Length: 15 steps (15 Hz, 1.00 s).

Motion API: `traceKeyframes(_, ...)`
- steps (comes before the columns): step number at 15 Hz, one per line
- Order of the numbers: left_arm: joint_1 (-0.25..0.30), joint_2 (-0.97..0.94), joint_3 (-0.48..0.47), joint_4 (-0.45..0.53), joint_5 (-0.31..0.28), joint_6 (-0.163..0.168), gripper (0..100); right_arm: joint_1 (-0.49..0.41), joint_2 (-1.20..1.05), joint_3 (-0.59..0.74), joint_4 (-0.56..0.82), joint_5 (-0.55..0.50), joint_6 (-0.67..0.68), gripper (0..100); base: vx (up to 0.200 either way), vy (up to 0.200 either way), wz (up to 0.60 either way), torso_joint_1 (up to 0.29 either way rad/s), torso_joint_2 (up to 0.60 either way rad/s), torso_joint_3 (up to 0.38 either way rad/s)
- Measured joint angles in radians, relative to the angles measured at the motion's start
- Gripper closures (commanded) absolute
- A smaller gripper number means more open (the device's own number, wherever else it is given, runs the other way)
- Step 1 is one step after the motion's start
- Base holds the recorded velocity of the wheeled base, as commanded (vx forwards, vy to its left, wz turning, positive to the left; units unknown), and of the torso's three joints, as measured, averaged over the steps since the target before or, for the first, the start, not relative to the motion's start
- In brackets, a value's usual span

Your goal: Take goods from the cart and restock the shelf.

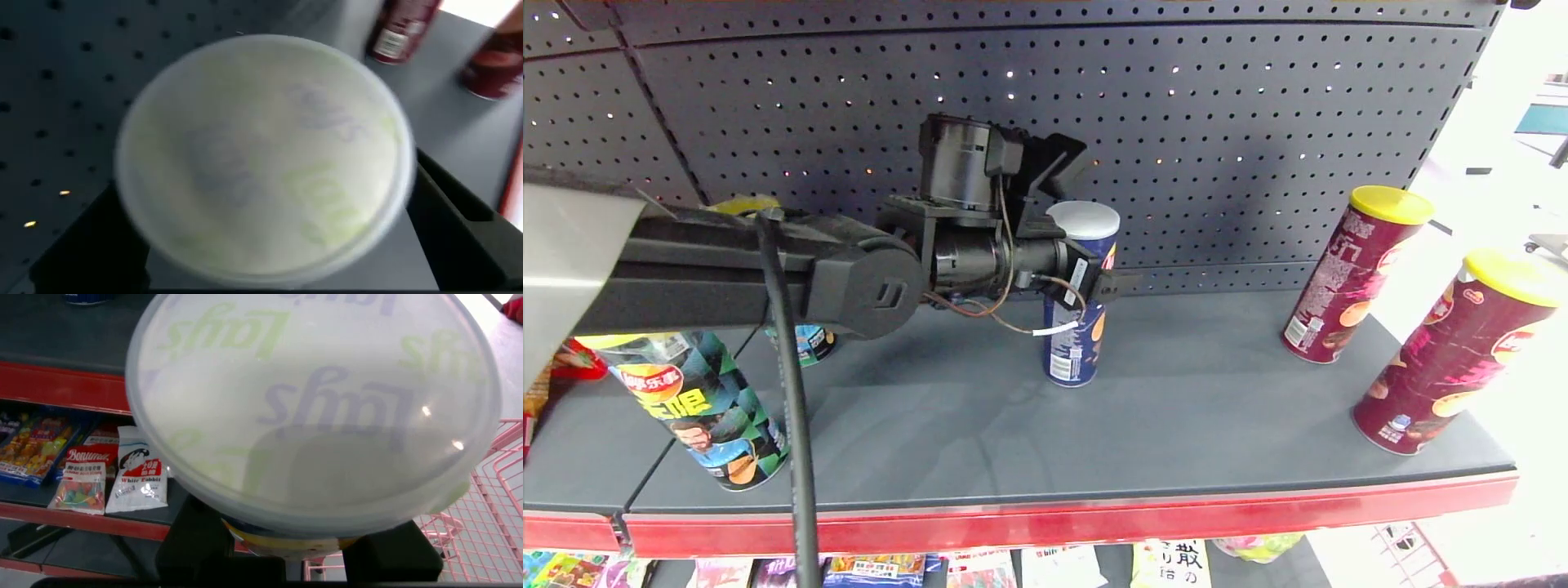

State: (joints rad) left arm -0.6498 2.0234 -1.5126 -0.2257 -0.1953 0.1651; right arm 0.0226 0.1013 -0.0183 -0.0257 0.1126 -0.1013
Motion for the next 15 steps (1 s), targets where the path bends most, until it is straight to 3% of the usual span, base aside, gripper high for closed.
traceKeyframes(3,-0.014,0.04,-0.021,-0.113,0.061,-0.006,0,0.0,-0.007,0.0,0.0,-0.004,0.01,100,0.0,0.0,0.0,0.0,0.0,0.0)
traceKeyframes(6,-0.018,0.061,-0.023,-0.12,0.07,-0.005,0,-0.001,-0.015,0.0,0.0,-0.004,0.011,100,0.0,0.0,0.0,0.0,0.0,0.0)
traceKeyframes(10,-0.011,0.065,-0.022,-0.124,0.069,0.0,0,-0.001,-0.019,0.0,0.0,-0.004,0.011,100,0.0,0.0,0.0,0.0,0.0,0.0)
traceKeyframes(14,0.002,0.061,-0.014,-0.123,0.007,0.001,0,-0.001,-0.02,0.0,0.0,-0.004,0.011,100,0.0,0.0,0.0,0.0,0.0,0.0)
traceKeyframes(15,0.005,0.06,-0.013,-0.123,0.003,0.002,100,-0.001,-0.021,0.0,0.0,-0.004,0.011,100,0.0,0.0,0.0,0.0,0.0,0.0)
